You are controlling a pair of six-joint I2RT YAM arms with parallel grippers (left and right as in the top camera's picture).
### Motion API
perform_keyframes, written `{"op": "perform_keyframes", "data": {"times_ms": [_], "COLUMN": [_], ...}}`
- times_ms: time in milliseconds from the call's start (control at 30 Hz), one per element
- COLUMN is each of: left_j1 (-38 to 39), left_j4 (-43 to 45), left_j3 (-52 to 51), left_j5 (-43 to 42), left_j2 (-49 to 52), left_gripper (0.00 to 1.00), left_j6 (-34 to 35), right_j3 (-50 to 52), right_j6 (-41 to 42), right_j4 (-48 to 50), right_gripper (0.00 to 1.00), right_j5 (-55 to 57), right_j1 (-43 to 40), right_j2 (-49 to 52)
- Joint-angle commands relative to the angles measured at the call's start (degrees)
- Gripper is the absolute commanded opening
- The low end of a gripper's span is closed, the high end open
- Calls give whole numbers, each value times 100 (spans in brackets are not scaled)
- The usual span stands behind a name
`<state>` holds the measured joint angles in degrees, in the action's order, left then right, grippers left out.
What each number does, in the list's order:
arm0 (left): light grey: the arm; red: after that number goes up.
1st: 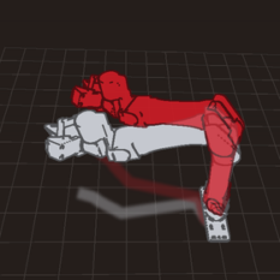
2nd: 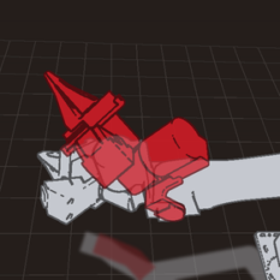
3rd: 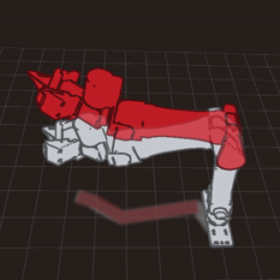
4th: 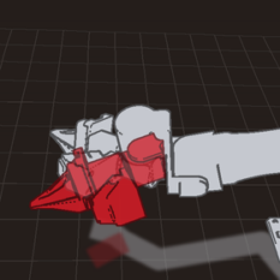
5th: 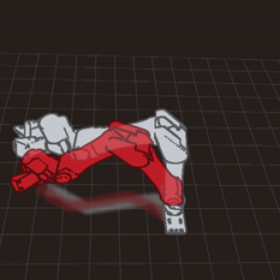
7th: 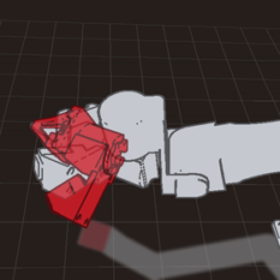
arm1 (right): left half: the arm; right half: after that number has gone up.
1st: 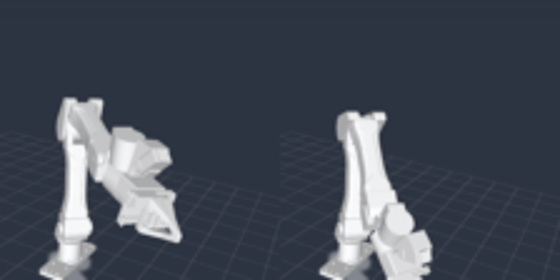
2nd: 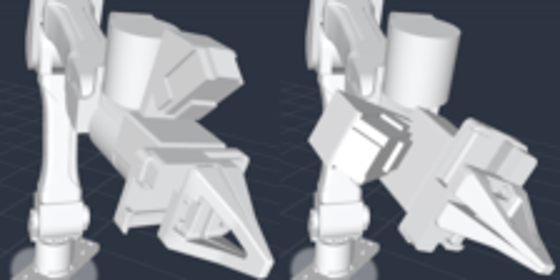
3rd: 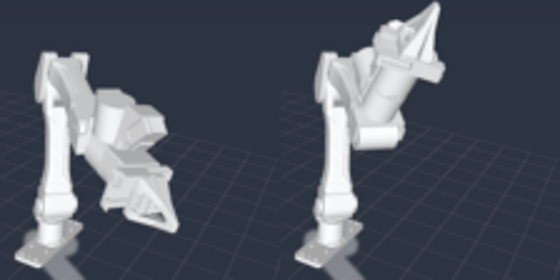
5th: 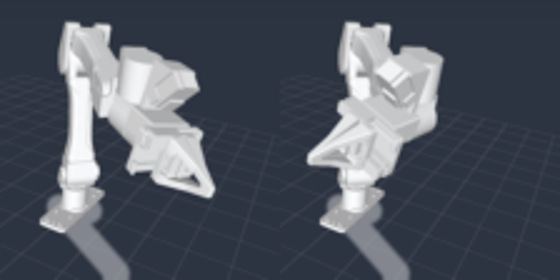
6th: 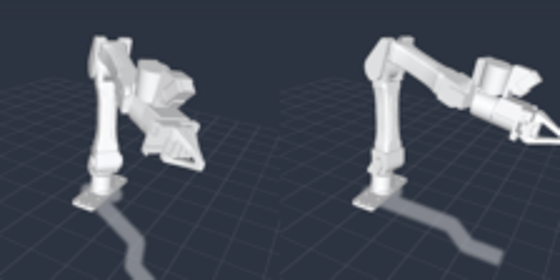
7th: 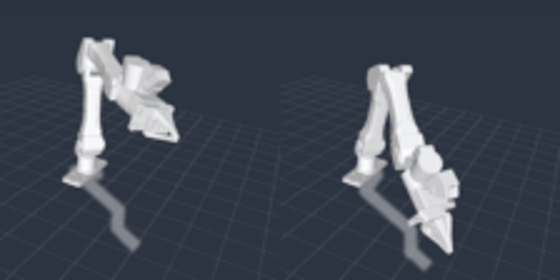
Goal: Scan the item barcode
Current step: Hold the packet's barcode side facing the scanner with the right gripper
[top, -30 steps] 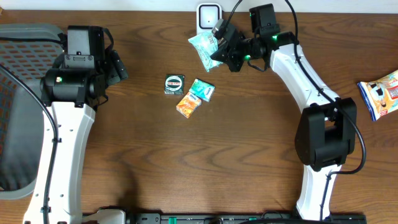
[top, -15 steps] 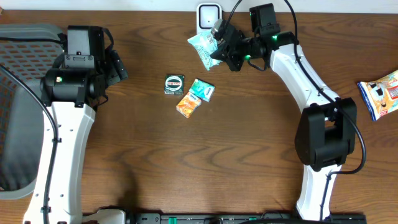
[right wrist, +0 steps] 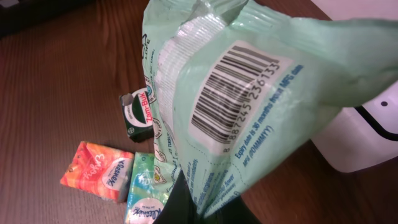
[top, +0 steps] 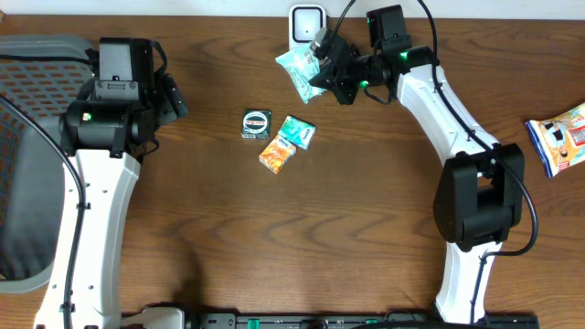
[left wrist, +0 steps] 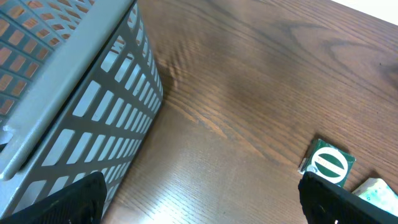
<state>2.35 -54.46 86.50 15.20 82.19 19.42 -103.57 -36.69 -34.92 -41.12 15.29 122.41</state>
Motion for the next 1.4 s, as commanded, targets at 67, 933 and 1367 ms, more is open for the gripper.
{"op": "perform_keyframes", "data": {"times_ms": [67,933,1367], "left_j1": [-20,-20,-20], "left_j4": [-22,-22,-22], "left_j3": [20,20,20], "left_j5": [74,74,74], "left_j2": [22,22,22], "left_gripper": [98,98,98], "left_j6": [-72,-72,-72], "right_j3": [-131,-129,-127], "right_j6": [-70,-66,-66], "right_j4": [2,-210,-214], "right_gripper": [1,1,1], "right_j5": [-94,203,203], "right_j1": [24,24,24], "right_j2": [-26,-26,-24]}}
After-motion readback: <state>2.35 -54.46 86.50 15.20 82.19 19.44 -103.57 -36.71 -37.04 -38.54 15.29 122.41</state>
